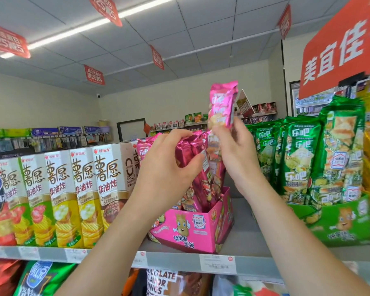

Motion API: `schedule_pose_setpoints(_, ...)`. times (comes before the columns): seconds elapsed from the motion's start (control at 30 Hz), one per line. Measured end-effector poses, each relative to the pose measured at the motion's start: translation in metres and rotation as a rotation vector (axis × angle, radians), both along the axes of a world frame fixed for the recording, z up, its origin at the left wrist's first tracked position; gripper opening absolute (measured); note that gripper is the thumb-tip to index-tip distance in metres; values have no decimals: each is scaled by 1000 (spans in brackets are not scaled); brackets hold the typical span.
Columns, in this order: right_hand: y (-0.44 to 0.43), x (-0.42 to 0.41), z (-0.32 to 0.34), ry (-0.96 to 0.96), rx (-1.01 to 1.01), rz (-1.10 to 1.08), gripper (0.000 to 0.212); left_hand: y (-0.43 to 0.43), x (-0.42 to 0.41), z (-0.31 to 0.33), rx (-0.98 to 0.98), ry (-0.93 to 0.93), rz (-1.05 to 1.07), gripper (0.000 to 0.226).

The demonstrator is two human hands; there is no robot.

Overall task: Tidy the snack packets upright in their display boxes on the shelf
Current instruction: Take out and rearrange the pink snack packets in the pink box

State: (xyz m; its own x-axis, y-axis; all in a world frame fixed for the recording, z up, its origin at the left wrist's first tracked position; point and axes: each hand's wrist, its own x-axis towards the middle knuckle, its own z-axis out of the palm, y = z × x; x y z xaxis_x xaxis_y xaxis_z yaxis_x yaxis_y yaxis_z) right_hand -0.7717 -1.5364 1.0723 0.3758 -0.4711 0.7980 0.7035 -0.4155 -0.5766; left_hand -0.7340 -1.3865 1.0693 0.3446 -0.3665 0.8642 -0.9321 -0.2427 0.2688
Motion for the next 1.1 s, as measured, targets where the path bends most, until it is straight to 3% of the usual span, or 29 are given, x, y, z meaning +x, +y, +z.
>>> schedule_pose_setpoints(0.13,9,-17,18,-311,-45,79,15,1,-1,1,-10,9,-19,27)
schedule_pose_setpoints(0.2,13,-28,26,-384,-100,-47,17,2,-2,2,-32,45,-45,18)
schedule_pose_setpoints(0.27,12,-35,27,-317,-128,-125,21,3,-2,4,-78,88,-90,14)
schedule_pose_setpoints(0.4,12,-53,8,32,-34,145,24,7,-3,9,-94,151,-148,29)
schedule_pose_setpoints(0.53,17,-74,-24,118,-6,241,21,11,-8,13,-142,164,-175,26)
schedule_pose_setpoints(0.6,22,-84,-42,125,13,295,20,15,-16,11,-197,81,-137,21)
schedule_pose_setpoints(0.7,31,-98,-64,99,134,442,33,26,-35,-4,-291,-224,-5,15)
schedule_pose_setpoints(0.77,36,-102,-78,72,234,520,41,29,-55,-29,-305,-293,-3,15)
schedule_pose_setpoints(0.87,44,-103,-93,47,348,567,47,26,-82,-77,-188,-96,-131,20)
schedule_pose_setpoints(0.97,52,-106,-101,6,424,602,51,22,-94,-118,-118,232,-236,51)
schedule_pose_setpoints(1.03,55,-111,-104,7,434,622,57,21,-99,-134,-173,460,-366,51)
schedule_pose_setpoints(1.1,57,-117,-106,57,405,626,63,21,-105,-142,-236,573,-458,44)
